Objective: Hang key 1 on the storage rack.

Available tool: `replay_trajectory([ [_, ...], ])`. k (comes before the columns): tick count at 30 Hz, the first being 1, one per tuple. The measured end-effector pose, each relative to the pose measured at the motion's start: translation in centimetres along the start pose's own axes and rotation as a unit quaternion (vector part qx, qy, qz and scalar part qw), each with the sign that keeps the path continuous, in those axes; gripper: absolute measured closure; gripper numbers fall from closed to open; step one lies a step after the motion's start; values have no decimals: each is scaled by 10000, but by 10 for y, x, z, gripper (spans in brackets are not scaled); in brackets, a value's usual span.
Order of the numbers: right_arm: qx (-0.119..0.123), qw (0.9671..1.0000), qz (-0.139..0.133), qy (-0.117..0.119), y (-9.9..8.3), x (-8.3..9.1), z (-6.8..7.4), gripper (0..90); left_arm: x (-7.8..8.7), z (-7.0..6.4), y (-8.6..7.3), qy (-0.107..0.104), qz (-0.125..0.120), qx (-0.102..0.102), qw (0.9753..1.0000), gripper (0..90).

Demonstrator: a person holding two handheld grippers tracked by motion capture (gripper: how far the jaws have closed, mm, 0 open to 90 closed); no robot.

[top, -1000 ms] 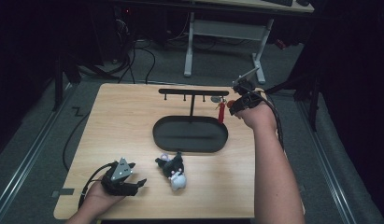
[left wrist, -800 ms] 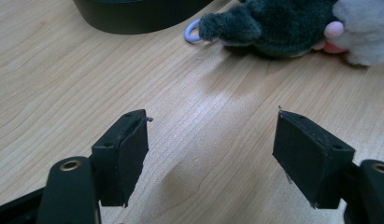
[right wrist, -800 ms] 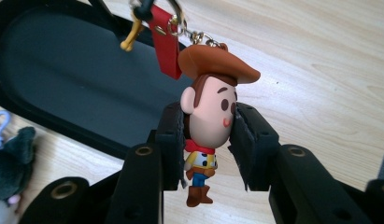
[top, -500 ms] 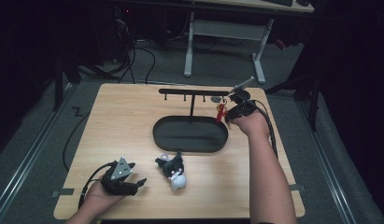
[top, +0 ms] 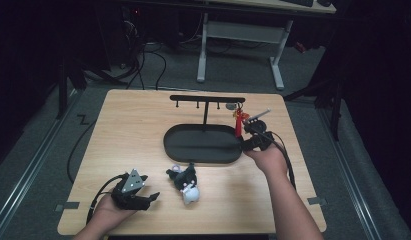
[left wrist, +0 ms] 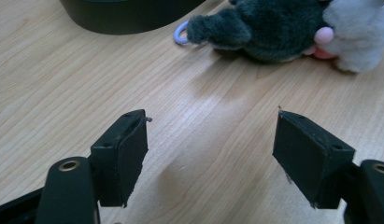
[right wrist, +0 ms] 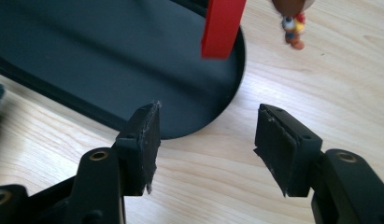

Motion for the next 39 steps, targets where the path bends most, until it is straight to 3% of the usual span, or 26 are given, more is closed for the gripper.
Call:
replay_trajectory([
  [4, 165, 9974, -674, -194, -37, -5, 6, 348, 1, -3, 2, -48, -93, 70, 9999, 305],
  [7, 126, 9959, -891, 118, -70, -14, 11, 348, 0, -5, 2, -102, -68, 84, 9999, 330],
  [8, 147, 9954, -939, 123, -82, -17, 12, 355, -2, -5, 2, -111, -42, 85, 9999, 332],
  [10, 266, 9946, -997, -124, -101, -24, 10, 366, -4, -5, 0, -139, 25, 103, 9998, 328],
  [12, 149, 9912, -1315, -91, -117, -21, 7, 373, -6, -5, 0, -126, 29, 144, 9998, 326],
  [15, -24, 9810, -1942, 17, -143, -11, 5, 389, -4, -4, 1, -127, -34, 342, 9993, 325],
  [16, -60, 9820, -1885, 78, -150, -7, 4, 369, -3, -4, 2, -155, -65, 426, 9990, 327],
  [17, -5, 9841, -1769, 127, -152, -3, 2, 351, -3, -3, 3, -164, -98, 477, 9987, 335],
  [18, 68, 9831, -1831, 15, -155, 2, 0, 362, -3, -4, 3, -163, -116, 506, 9985, 342],
  [20, -101, 9805, -1964, 55, -164, 6, -5, 377, -2, -5, 4, -156, -110, 529, 9984, 353],
  [23, -285, 9818, -1856, 277, -171, 1, -10, 384, -3, -6, 5, -122, -111, 488, 9987, 385],
  [28, -468, 9777, -2031, 254, -169, 3, -12, 403, -1, -9, 7, -82, -123, 328, 9994, 481],
  [33, -341, 9763, -2128, 172, -165, 3, -5, 409, -3, -4, 12, 153, -168, 351, 9991, 665],
  [36, -322, 9771, -2095, 194, -164, 1, -2, 410, -13, 3, 18, 275, -25, 410, 9988, 805],
  [39, -268, 9771, -2101, 213, -163, 0, -2, 414, -25, 3, 26, 348, 95, 362, 9987, 845],
])
Point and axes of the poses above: each handheld gripper's, and its own axes: x roughly backward along the jaws, y roughly out of its top, z roughly to its left, the point moved 3 cm from there along -x, roughly forward along the jaws, and after that the axes turned 7 degrees about -x, right-handed, at the moved point
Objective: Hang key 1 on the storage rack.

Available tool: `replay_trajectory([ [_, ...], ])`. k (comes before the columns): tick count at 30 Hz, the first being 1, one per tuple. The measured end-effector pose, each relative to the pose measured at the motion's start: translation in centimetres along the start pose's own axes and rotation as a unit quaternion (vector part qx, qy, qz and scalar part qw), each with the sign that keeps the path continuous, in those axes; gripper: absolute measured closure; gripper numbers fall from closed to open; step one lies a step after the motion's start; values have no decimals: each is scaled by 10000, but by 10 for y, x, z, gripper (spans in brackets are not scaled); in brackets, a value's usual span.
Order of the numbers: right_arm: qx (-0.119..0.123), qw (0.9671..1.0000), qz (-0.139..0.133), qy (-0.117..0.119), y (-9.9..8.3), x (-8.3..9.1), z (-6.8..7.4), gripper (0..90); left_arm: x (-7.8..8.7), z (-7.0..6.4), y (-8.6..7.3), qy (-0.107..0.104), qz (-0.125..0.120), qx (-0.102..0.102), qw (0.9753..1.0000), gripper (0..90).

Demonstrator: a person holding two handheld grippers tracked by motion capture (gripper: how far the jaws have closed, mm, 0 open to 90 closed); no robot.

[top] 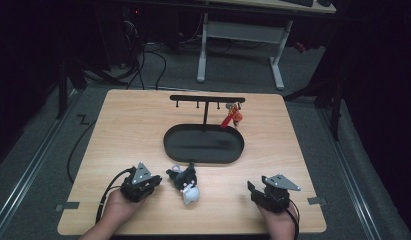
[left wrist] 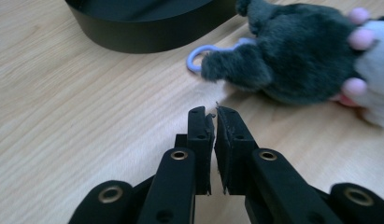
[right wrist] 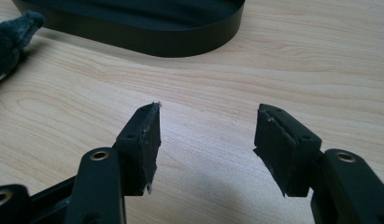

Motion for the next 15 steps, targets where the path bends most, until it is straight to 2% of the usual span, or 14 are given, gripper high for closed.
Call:
replay_trajectory([
  [6, -77, 9999, 33, 129, -1, 0, -4, 415, -17, -24, 22, -191, 91, -159, 9996, 851],
  [8, -33, 9999, 27, 153, 0, 1, -5, 415, -22, -35, 29, -250, 128, -215, 9994, 863],
  [9, -41, 9998, 23, 174, 0, 1, -5, 415, -25, -41, 33, -345, 112, -217, 9991, 862],
  [11, -33, 9998, 8, 182, 0, 3, -6, 415, -31, -54, 42, -397, 119, -367, 9985, 861],
  [15, -20, 9998, -42, 180, 1, 7, -10, 418, -45, -78, 61, -655, 110, -493, 9966, 862],
])
Point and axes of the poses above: each handheld gripper's, and its own axes: x roughly backward along the jaws, y roughly out of its top, z roughly to its left, the point moved 3 cm from there along -x, roughly forward along the jaws, and after that the axes turned 7 degrees about -x, right-handed, at the moved point
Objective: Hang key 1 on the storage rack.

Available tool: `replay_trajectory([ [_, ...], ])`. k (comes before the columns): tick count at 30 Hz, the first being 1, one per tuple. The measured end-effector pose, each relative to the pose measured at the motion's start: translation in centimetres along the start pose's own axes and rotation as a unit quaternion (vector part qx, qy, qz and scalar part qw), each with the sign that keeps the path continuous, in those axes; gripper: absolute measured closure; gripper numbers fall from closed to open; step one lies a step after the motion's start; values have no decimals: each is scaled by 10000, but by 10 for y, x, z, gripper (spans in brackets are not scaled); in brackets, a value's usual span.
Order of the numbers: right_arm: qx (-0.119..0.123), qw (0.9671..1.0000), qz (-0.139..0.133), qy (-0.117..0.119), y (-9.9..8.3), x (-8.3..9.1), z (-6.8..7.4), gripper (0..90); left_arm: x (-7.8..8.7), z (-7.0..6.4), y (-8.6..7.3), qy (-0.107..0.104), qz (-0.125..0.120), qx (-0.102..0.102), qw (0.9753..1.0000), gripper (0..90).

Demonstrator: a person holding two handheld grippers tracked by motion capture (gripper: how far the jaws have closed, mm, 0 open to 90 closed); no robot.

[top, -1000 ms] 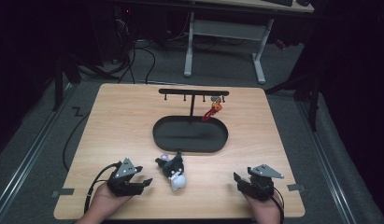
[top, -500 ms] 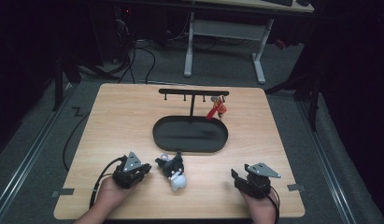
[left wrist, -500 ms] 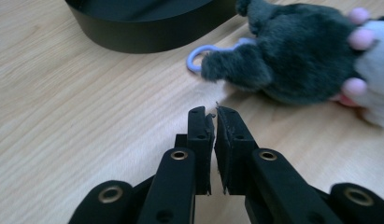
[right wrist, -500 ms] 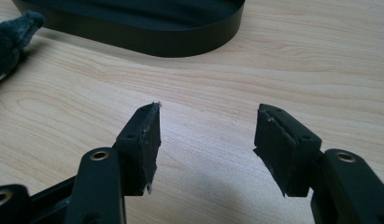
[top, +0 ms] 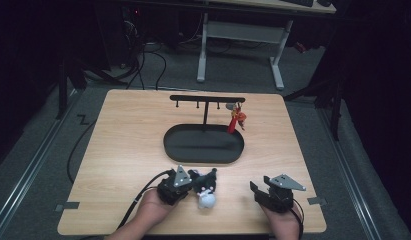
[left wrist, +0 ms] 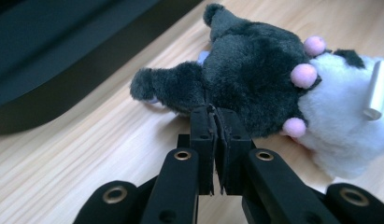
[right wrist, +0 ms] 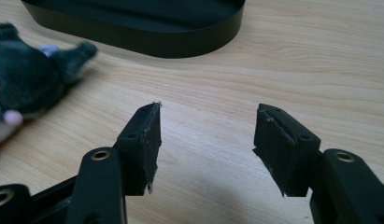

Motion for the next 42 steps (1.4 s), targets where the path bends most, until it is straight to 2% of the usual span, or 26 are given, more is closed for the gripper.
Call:
replay_trajectory([
  [4, -123, 9999, -92, -5, 1, 4, -6, 425, -14, -18, 14, -144, 42, -210, 9997, 827],
  [7, -201, 9997, -132, -14, 1, 8, -8, 427, -11, -25, 13, -259, 20, -245, 9994, 822],
  [9, -179, 9997, -161, -9, 1, 9, -9, 429, -7, -32, 10, -525, 31, -209, 9984, 822],
  [10, -167, 9997, -163, -8, 0, 9, -9, 430, -5, -37, 10, -609, 25, -263, 9978, 822],
  [14, -197, 9997, -154, 4, 0, 9, -9, 434, -7, -51, 21, -722, -79, -401, 9966, 822],
  [19, -254, 9995, -175, 1, 1, 10, -8, 438, -28, -65, 40, -783, -84, -561, 9953, 820],
  [21, -278, 9994, -201, 14, 1, 12, -8, 438, -30, -69, 42, -856, -141, -554, 9947, 805],
  [23, -271, 9994, -225, 5, 1, 13, -8, 437, -26, -69, 37, -835, -178, -591, 9946, 776],
  [25, -256, 9994, -214, 1, 0, 13, -9, 439, -18, -62, 27, -774, -201, -557, 9952, 706],
  [27, -253, 9995, -168, 42, -1, 13, -9, 459, -4, -48, 13, -632, -258, -505, 9964, 607],
  [29, -240, 9995, -186, 78, -2, 13, -10, 475, 11, -27, -3, -361, -282, -399, 9982, 538],
  [32, -273, 9994, -164, 107, -1, 13, -10, 482, 37, 9, -24, 60, -349, -67, 9994, 460],
  [35, -292, 9994, -107, 129, -2, 11, -8, 488, 59, 44, -46, 567, -387, 126, 9976, 416],
  [38, -268, 9996, -38, 107, -2, 8, -6, 491, 72, 69, -73, 1026, -312, 291, 9938, 402],
  [40, -294, 9995, -18, 94, -2, 5, -7, 493, 74, 80, -90, 1096, -212, 553, 9922, 394],
  [42, -288, 9996, 26, 60, -1, 3, -6, 492, 76, 89, -98, 1081, -143, 741, 9913, 383],
])
Point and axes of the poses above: each handheld gripper's, and its own axes: x roughly backward along the jaws, y roughly out of its top, z roughly to its left, the point moved 3 cm from there along -x, roughly forward along the jaws, and after that the axes turned 7 degrees about -x, right-handed, at the moved point
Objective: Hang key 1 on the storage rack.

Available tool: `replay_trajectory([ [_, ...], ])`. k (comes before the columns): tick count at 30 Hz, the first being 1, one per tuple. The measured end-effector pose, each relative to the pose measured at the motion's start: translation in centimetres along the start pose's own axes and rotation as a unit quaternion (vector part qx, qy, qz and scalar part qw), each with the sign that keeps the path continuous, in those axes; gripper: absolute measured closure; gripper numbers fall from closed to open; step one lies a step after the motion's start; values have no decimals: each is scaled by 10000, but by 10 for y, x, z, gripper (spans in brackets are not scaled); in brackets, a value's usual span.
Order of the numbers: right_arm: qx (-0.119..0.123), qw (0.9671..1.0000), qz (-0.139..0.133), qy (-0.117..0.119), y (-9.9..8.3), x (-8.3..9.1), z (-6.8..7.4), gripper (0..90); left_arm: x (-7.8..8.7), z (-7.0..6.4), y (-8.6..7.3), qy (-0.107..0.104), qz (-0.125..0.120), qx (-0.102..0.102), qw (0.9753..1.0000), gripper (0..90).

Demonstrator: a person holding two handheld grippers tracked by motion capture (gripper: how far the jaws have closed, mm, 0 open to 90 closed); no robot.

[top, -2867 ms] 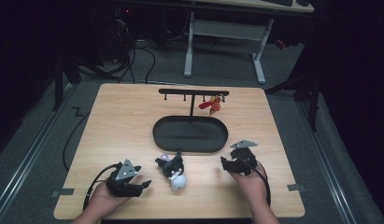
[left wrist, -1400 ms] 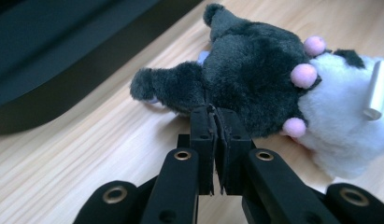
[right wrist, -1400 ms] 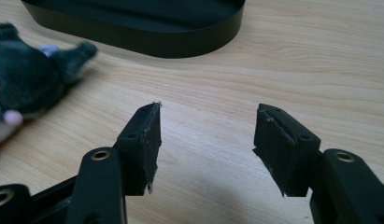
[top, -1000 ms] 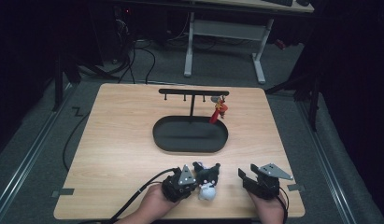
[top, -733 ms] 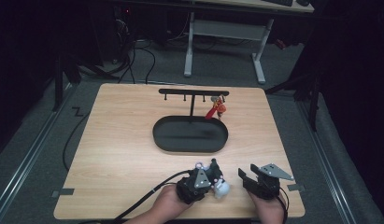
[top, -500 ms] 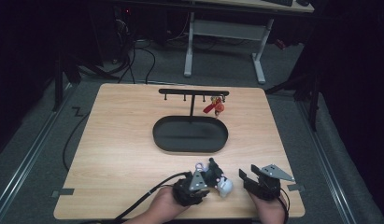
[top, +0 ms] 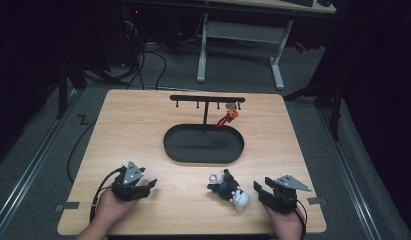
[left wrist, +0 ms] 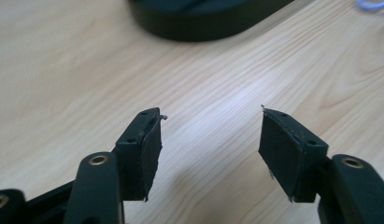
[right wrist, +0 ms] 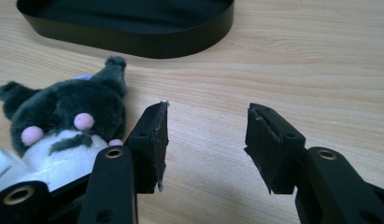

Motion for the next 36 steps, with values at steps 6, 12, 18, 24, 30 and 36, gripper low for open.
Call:
replay_trajectory([
  [6, 304, 9991, 255, -121, 0, -6, 9, 480, 7, 9, 5, 53, -314, 69, 9995, 377],
  [12, 399, 9964, 723, -196, -2, -16, 14, 481, 3, 15, 2, 80, -215, -108, 9997, 334],
  [18, 385, 9912, 1216, -354, 4, -18, 19, 484, 6, 24, 1, 110, -250, -62, 9996, 333],
  [24, 576, 9844, 1555, -583, 11, -12, 24, 439, 3, 19, 4, 3, -332, -144, 9993, 332],
  [30, 737, 9751, 2018, -548, 17, -11, 29, 410, 0, 14, 9, -113, -412, -235, 9988, 331],
  [36, 885, 9584, 2645, -614, 22, -17, 30, 380, -2, 15, 10, -148, -444, -212, 9987, 332],
])
Point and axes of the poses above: each handheld gripper's, and its own axes: x roughly backward along the jaws, y roughly out of its top, z roughly to its left, the point moved 3 cm from there along -x, roughly forward along the jaws, and after that the axes turned 7 degrees about -x, right-handed, at the moved point
